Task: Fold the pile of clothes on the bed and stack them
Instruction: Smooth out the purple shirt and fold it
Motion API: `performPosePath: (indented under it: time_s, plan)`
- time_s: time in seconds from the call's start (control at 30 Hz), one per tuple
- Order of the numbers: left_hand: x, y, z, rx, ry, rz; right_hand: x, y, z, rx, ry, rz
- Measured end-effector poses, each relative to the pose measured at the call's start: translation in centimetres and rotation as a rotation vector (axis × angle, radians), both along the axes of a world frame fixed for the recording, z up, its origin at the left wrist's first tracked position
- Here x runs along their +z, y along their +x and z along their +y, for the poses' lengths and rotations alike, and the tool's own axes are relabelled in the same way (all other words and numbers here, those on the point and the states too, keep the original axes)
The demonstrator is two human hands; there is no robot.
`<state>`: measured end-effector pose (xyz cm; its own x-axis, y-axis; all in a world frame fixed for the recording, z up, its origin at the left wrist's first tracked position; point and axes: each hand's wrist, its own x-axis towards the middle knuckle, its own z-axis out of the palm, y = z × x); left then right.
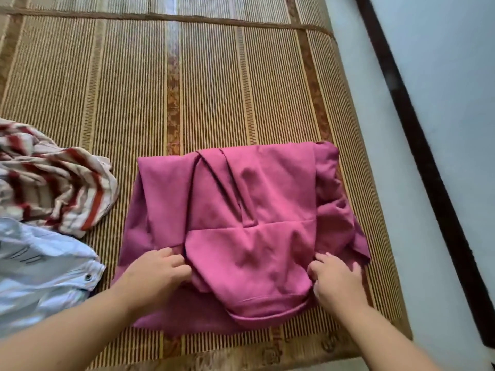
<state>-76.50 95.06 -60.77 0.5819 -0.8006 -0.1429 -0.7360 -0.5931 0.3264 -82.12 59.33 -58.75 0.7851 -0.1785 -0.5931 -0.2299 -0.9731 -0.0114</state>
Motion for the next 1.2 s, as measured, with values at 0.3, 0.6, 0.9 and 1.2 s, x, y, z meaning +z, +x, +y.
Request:
performPosePath:
  time_s: [0.3,0.6,0.9,1.2]
  plan:
    - [0.2,4.5,-2.2,0.255,-0.200,-0.068,-0.6,9.7,4.2,-0.083,0.164,-0.406]
    - [-2.9,16.0,-0.1,1.538,-0.054,0.403,-1.9,21.6,-2.4,-0.676,0.382,-0.385]
    - [-1.5,17.5,3.5,1.195,-0.025,0.281,-1.5,24.4,-5.4,-0.551,0.442,-0.439]
    - [-1.1,18.0,4.6,1.121,-0.031,0.328,-1.3,24.4,-7.0,-0.514,0.477,-0.574]
